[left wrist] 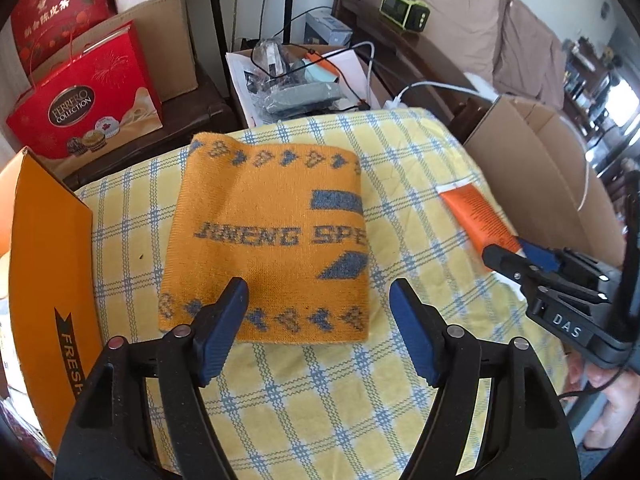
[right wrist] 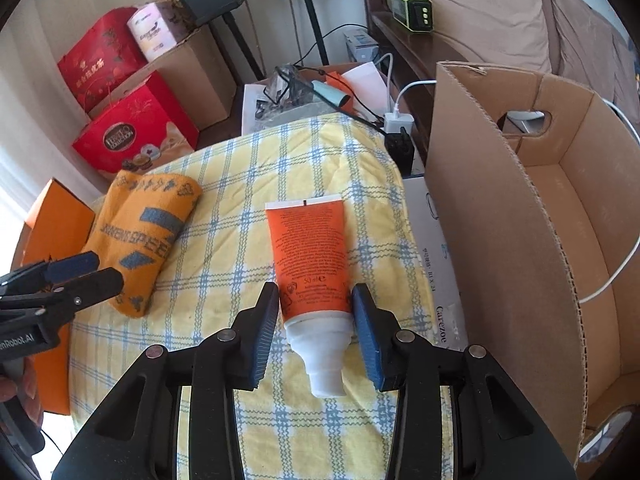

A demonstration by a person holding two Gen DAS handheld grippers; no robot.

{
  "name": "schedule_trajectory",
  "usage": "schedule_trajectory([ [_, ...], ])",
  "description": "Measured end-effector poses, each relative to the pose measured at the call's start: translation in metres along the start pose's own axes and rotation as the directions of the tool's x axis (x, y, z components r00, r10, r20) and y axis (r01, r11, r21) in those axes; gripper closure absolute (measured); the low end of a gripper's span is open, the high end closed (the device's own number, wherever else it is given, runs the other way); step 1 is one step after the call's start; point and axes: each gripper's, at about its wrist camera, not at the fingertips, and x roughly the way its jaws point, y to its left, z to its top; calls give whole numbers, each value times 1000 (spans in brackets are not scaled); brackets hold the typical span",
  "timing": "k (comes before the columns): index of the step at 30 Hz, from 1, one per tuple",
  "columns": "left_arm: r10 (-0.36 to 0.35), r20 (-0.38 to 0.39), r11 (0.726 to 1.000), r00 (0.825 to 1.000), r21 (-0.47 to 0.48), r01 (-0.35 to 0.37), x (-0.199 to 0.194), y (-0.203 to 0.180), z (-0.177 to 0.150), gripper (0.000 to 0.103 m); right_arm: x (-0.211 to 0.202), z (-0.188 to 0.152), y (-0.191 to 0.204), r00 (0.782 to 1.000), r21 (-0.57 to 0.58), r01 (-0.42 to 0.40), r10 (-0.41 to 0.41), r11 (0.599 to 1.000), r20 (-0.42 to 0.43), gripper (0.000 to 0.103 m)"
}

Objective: Organize objects
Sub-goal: 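Grasp the orange towel with the left tool while the right tool holds the tube, then carry the towel with the left tool while the right tool carries the tube to the box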

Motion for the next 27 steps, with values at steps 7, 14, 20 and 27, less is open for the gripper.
schedule_trajectory([
  [7, 69, 10, 994, 998, 79, -70, 19, -12, -2, 35, 12, -2, 17, 997, -56, 73, -73, 996, -2, 63],
  [14, -4, 54, 999, 999, 47, 1, 7, 0, 3, 90, 14, -2, 22, 999, -60, 51, -50, 997, 9, 65],
  [20, -62, 123, 998, 991, 8, 61, -28, 14, 8, 91, 2, 1, 32, 999, -58, 7, -4, 998, 52, 66],
  [27, -116, 196, 993, 974, -11, 121, -81, 28, 14, 91, -21, 7, 54, 994, -90, -15, 25, 996, 110, 66],
])
